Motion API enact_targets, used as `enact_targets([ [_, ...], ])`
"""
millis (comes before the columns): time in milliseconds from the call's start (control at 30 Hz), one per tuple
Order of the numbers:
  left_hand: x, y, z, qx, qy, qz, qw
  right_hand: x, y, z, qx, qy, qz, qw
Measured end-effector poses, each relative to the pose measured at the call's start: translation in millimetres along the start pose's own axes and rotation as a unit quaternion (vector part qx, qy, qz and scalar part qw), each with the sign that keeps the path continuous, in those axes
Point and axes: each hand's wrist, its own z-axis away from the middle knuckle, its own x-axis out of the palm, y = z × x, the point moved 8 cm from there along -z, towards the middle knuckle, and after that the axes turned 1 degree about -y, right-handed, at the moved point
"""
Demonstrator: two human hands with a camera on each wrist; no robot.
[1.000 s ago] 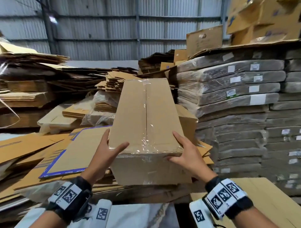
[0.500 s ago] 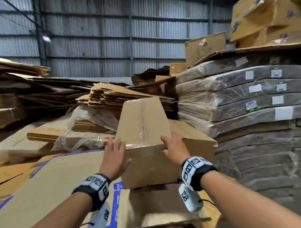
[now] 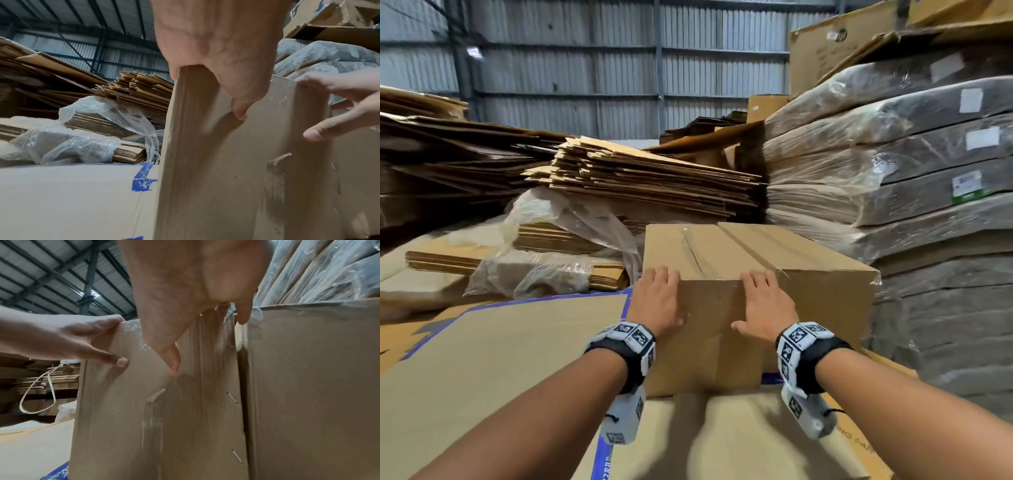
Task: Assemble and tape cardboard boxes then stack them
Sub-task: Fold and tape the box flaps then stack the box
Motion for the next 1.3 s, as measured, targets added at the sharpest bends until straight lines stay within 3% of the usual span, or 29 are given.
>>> enact_targets([
  [133, 5.6, -1.3, -2.7, -0.006, -0.063, -0.042, 0.997, -4.6, 0.6, -2.8, -0.003, -0.064, 0.000, 0.998],
  [267, -14.8, -6.3, 6.7, -0.030, -0.193, -0.007, 0.981, -40.5, -6.3, 0.1, 0.023, -0.140, -0.029, 0.989],
  [333, -46.5, -1.0, 9.5, -0.026, -0.181, 0.024, 0.983, -73.1, -11.6, 9.5, 0.018, -0.086, -0.087, 0.992],
  [400, -84.3, 11.7, 16.6, -0.015, -0.128, 0.081, 0.988, -105.3, -16.0, 31.0, 0.005, -0.021, -0.134, 0.991],
  [500, -139.0, 33.2, 38.7, 0.006, -0.061, 0.165, 0.984, -144.3, -8.3, 77.1, 0.017, 0.018, -0.193, 0.981],
  [633, -218.6, 61.7, 90.7, 0.022, 0.039, 0.310, 0.950, -200.4, 19.7, 171.7, 0.039, 0.066, -0.245, 0.966],
  [767, -284.4, 119.5, 183.9, 0.015, 0.068, 0.448, 0.891, -235.0, 45.5, 294.6, 0.051, 0.079, -0.276, 0.957],
  [900, -301.5, 208.6, 298.2, -0.053, -0.009, 0.571, 0.819, -245.4, 82.8, 430.3, 0.116, 0.061, -0.325, 0.937],
  [967, -295.7, 257.7, 355.3, -0.097, -0.045, 0.621, 0.776, -240.9, 104.3, 496.9, 0.151, 0.045, -0.340, 0.927],
  [1033, -284.4, 307.3, 406.7, -0.143, -0.073, 0.641, 0.751, -233.8, 130.0, 555.1, 0.190, 0.034, -0.352, 0.916],
  [1200, -237.6, 432.2, 511.9, -0.217, -0.198, 0.614, 0.733, -198.2, 211.9, 678.0, 0.282, -0.018, -0.332, 0.900],
  [1300, -211.8, 488.2, 556.2, -0.225, -0.267, 0.577, 0.738, -166.1, 264.1, 742.4, 0.353, -0.052, -0.351, 0.866],
])
